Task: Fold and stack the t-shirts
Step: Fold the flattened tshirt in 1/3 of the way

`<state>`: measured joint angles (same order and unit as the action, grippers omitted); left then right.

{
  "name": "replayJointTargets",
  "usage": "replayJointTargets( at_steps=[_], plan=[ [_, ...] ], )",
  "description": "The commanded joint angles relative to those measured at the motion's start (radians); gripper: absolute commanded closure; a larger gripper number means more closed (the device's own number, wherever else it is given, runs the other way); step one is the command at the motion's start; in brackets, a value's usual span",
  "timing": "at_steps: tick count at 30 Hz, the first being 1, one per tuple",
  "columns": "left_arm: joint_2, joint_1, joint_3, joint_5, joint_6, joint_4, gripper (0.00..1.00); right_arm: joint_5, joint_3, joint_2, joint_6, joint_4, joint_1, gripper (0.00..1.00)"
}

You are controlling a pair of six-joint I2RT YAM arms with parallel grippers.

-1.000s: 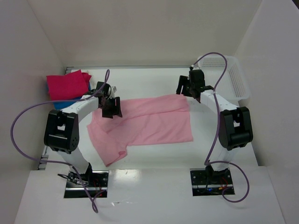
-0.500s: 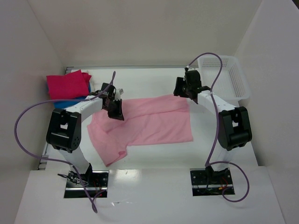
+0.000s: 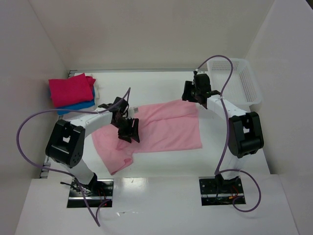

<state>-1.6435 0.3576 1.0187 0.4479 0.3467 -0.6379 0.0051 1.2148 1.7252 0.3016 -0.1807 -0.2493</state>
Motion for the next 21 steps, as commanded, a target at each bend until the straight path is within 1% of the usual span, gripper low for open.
replayJointTargets(
  at_steps=[1, 2, 6, 7, 9, 11, 14, 17, 21],
  plan=[
    [0.125, 0.007, 0.016, -0.041, 0.029, -0.049, 0.23, 0.021, -0.001, -0.029, -0.009, 0.009, -0.005, 0.39],
    [0.146, 0.007, 0.035, -0.065, 0.039, -0.049, 0.22, 0.021, -0.001, -0.029, -0.009, 0.009, -0.005, 0.39],
    [0.206, -0.047, 0.096, -0.189, 0.093, -0.024, 0.21, 0.021, -0.001, -0.029, -0.009, 0.009, -0.015, 0.39],
    [0.206, -0.076, 0.107, -0.241, 0.108, -0.004, 0.21, 0.021, -0.001, -0.036, -0.009, 0.009, -0.015, 0.39],
    [0.221, -0.127, 0.109, -0.289, 0.132, 0.024, 0.21, 0.021, -0.001, -0.038, -0.009, 0.009, -0.015, 0.39],
    [0.241, -0.196, 0.109, -0.368, 0.175, 0.044, 0.23, 0.021, -0.001, -0.038, -0.009, 0.009, -0.015, 0.39],
    [0.251, -0.261, 0.093, -0.449, 0.195, 0.08, 0.23, 0.03, -0.011, -0.054, -0.018, 0.009, -0.015, 0.39],
    [0.261, -0.341, 0.05, -0.485, 0.233, 0.151, 0.23, 0.03, -0.02, -0.058, -0.018, 0.009, -0.015, 0.39],
    [0.223, -0.424, 0.012, -0.43, 0.248, 0.211, 0.23, 0.03, -0.02, -0.058, -0.018, 0.009, -0.015, 0.39]
  ],
)
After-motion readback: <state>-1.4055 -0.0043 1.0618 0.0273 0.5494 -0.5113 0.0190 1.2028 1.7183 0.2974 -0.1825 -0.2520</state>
